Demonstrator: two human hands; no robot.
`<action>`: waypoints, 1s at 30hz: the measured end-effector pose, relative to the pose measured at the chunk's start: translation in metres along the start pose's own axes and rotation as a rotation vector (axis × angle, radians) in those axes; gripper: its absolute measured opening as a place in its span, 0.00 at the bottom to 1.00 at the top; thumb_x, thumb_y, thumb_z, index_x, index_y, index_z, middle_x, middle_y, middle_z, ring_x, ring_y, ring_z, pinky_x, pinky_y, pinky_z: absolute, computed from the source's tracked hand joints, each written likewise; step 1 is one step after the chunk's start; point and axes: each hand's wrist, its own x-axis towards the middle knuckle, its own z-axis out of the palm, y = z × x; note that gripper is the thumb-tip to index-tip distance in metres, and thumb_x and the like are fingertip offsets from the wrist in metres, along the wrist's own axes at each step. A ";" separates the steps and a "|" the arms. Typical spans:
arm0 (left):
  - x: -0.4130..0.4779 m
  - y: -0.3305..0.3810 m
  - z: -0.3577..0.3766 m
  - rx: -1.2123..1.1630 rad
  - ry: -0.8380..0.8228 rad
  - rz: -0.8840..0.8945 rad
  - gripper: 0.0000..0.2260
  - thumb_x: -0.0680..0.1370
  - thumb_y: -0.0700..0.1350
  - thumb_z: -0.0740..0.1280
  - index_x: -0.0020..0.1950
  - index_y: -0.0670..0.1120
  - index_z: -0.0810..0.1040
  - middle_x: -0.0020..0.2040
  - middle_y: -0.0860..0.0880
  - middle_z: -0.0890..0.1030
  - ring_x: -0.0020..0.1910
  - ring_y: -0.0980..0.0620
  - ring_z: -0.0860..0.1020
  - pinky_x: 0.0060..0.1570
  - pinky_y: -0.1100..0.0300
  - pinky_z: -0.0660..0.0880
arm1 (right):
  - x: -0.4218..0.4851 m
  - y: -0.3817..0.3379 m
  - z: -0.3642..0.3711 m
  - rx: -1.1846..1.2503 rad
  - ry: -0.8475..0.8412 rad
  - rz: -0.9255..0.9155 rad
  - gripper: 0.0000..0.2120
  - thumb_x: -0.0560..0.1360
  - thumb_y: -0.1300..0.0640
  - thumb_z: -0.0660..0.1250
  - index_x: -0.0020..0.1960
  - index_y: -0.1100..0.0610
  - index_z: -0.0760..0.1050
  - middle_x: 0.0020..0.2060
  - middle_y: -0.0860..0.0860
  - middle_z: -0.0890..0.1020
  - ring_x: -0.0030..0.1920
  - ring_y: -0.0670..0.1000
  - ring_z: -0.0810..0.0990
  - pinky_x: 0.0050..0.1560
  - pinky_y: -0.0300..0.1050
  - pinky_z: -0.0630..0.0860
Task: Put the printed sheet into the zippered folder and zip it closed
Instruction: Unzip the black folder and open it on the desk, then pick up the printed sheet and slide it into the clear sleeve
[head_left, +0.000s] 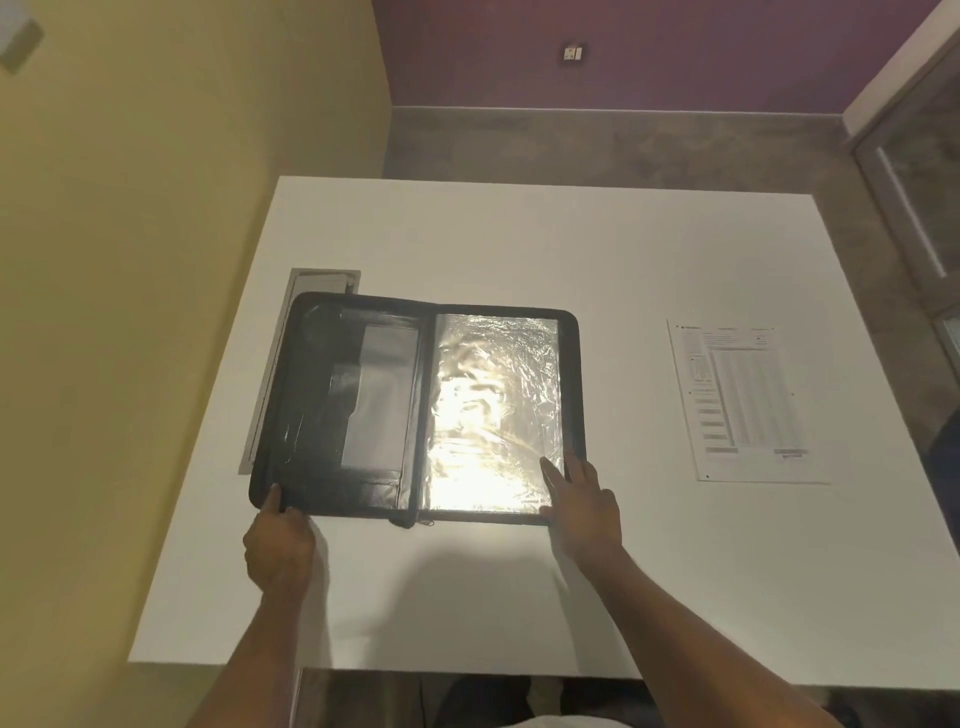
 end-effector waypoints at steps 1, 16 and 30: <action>0.002 -0.001 0.000 0.027 -0.029 0.000 0.21 0.85 0.43 0.62 0.79 0.51 0.72 0.64 0.35 0.82 0.56 0.30 0.82 0.56 0.37 0.80 | 0.000 0.000 0.000 -0.008 -0.002 -0.002 0.34 0.83 0.45 0.63 0.83 0.44 0.50 0.82 0.50 0.56 0.81 0.53 0.58 0.61 0.51 0.77; -0.038 0.049 0.017 0.168 0.208 0.285 0.13 0.78 0.36 0.64 0.63 0.41 0.74 0.54 0.33 0.81 0.52 0.29 0.80 0.49 0.37 0.78 | -0.014 0.023 -0.024 0.160 0.168 -0.103 0.33 0.83 0.48 0.61 0.83 0.52 0.52 0.79 0.51 0.64 0.75 0.53 0.68 0.71 0.48 0.69; -0.202 0.218 0.159 -0.008 -0.121 0.620 0.25 0.85 0.43 0.59 0.83 0.42 0.62 0.82 0.42 0.64 0.81 0.42 0.63 0.78 0.43 0.66 | 0.035 0.190 -0.097 0.300 0.366 0.142 0.35 0.84 0.43 0.60 0.84 0.57 0.53 0.80 0.54 0.64 0.79 0.54 0.65 0.78 0.49 0.63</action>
